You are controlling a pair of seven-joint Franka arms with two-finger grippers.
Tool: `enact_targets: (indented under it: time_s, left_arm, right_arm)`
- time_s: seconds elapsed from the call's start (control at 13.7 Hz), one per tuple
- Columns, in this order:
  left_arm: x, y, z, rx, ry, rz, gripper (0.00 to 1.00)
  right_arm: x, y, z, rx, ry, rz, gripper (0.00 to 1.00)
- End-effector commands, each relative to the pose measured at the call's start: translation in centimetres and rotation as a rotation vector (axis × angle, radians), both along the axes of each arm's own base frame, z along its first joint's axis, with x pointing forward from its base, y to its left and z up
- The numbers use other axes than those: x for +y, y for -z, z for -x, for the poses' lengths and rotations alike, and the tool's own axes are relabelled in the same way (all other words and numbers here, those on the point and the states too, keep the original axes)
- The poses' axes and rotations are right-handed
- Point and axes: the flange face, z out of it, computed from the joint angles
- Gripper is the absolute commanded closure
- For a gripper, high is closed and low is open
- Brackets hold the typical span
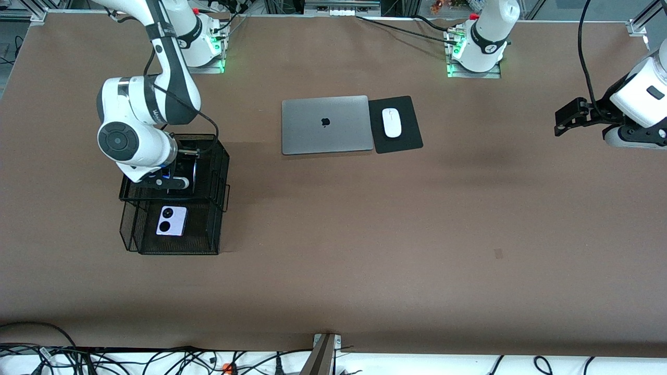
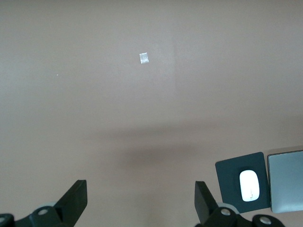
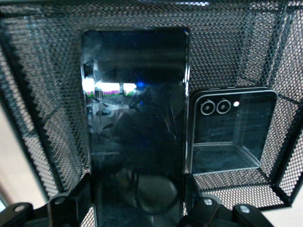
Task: Place phones with both arms
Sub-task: 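Open the right gripper to release the tall black phone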
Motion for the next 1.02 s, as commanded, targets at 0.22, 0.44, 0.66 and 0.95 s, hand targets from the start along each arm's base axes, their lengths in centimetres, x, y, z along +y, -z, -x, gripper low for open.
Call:
enact_targets:
  time_s: [0.22,0.44,0.66,0.95]
  left_arm:
    - [-0.1,-0.7,0.1,-0.006,0.003,0.018,0.00]
    - [-0.1,-0.4,-0.2,-0.005,0.011,0.015,0.00]
    - [0.0,-0.5,-0.2,-0.011,0.016,0.009,0.00]
    - [0.3,-0.5,-0.3,-0.017,0.013,0.011,0.00]
  right_arm:
    - [0.4,0.0,-0.2,-0.004,0.040,-0.042,0.12]
    - [1.4,-1.0,-0.6,-0.019,0.051,-0.074,0.00]
    - [1.7,-5.3,-2.8,-0.066,0.037,-0.095,0.00]
    - [-2.1,-14.5,-5.9,-0.112,0.089,-0.116,0.00]
